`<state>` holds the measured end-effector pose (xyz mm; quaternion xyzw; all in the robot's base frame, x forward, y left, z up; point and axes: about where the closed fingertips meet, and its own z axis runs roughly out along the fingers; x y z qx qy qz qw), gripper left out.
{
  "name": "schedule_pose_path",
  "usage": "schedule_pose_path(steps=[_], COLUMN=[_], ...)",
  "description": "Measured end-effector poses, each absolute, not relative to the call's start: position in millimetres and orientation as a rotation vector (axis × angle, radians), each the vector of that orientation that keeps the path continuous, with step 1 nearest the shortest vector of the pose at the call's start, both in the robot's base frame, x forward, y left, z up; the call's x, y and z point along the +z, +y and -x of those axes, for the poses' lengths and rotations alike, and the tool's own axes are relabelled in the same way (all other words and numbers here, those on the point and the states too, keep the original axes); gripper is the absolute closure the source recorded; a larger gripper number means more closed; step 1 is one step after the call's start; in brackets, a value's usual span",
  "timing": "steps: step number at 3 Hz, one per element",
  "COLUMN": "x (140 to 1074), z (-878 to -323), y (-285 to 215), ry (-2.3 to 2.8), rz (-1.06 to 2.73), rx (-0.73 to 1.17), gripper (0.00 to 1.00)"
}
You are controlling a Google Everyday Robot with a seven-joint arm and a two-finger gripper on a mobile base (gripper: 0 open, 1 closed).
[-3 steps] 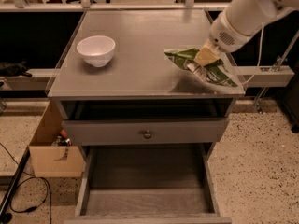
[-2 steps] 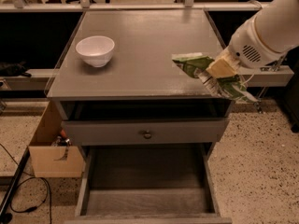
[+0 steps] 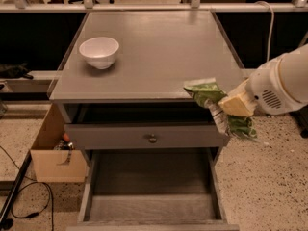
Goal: Place green jalapeno chip bag into middle drawer
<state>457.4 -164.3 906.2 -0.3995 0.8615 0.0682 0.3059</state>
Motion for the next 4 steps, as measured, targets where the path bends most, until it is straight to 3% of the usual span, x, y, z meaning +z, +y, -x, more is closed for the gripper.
schedule_pose_path(steps=[2, 4], x=[897.8, 825.2], z=[-459.9, -407.4], y=[-150.7, -111.8], ry=[2.262, 2.250], rz=[1.019, 0.861], rx=[0.223, 0.394], gripper=[1.00, 1.00])
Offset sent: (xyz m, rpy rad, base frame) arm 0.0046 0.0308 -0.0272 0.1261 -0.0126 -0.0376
